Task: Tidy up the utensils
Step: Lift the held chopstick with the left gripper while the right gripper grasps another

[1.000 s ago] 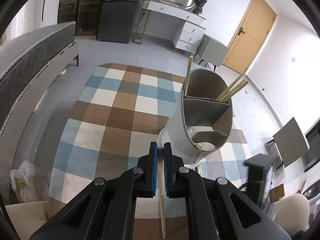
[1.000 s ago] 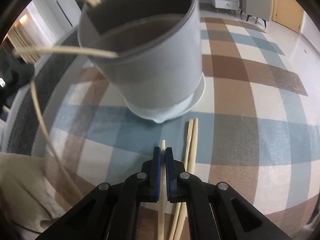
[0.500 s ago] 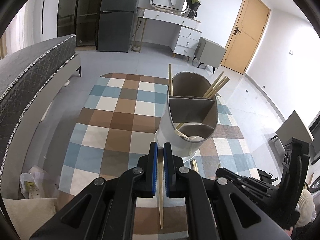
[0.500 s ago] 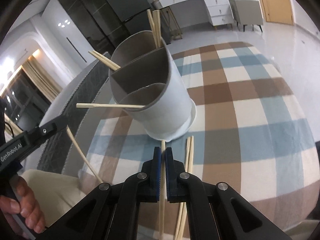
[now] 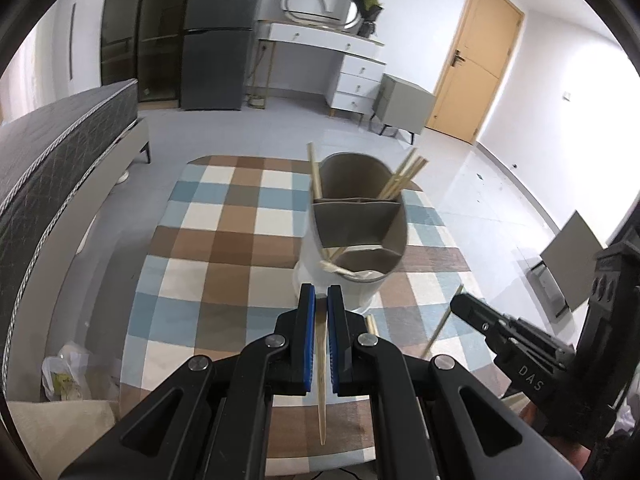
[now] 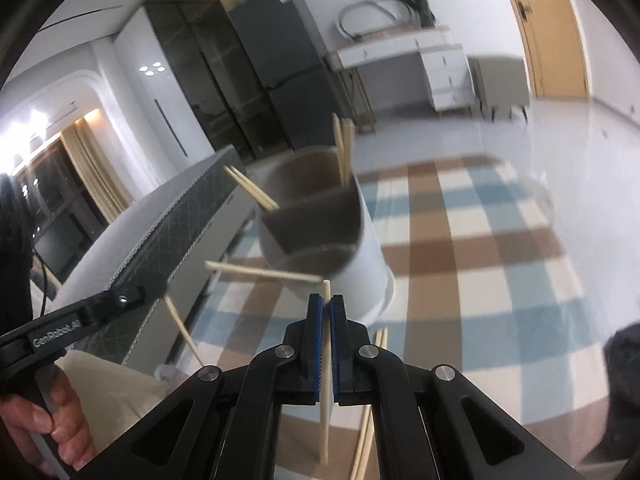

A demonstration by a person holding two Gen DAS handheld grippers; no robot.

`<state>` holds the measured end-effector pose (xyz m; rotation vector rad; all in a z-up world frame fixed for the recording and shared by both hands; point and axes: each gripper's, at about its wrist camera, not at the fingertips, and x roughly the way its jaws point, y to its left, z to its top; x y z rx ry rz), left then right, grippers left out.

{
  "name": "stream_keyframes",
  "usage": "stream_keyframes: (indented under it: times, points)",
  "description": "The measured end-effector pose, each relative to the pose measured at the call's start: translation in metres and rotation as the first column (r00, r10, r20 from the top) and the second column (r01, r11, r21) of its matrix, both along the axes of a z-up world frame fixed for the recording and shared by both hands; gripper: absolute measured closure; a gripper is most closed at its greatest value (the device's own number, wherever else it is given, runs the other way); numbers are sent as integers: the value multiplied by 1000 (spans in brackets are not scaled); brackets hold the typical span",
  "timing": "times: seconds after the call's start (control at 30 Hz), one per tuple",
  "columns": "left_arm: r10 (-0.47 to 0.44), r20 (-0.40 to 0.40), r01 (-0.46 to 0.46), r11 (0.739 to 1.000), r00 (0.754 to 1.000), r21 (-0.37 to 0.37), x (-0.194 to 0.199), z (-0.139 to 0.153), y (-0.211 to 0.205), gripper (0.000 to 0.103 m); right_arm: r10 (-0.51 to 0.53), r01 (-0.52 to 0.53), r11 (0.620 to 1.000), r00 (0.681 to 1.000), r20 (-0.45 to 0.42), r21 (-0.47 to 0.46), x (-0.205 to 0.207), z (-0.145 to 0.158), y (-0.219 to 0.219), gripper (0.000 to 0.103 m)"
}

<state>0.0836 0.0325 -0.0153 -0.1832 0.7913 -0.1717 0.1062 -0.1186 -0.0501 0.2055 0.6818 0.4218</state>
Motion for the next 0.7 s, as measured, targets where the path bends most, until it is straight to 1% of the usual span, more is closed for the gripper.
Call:
stream_keyframes:
  times: [0.13,0.2,0.27,0.4,0.43,0.6,0.7]
  points:
    - [-37,13,37,999,999,7,2,13,-8,101,5,-5,1000,999,48,-6,-5,10,0,101]
    - [-66,14,66,998,998,9,4,18,-12,101,7,-7,1000,999,50,-2,-4,12,-1,101]
    - [-85,25,85,996,996,28,7,23,-17,101,5,-5,1000,999,52,1,-3,12,-2,102]
    - [-95,18,95,995,995,7,13,30,-16,101,1,-1,1000,998,63,10,-2,16,-4,102]
    - [-95,20,95,995,995,6,14,31,-16,101,1,-2,1000,998,69,11,-2,17,-5,103]
    - [-106,41,106,994,993,8,19,47,-19,101,8,-10,1000,995,96,21,-3,27,-7,103]
    - [-111,61,110,994,992,14,22,54,-21,101,18,-19,999,997,70,25,2,23,-7,103]
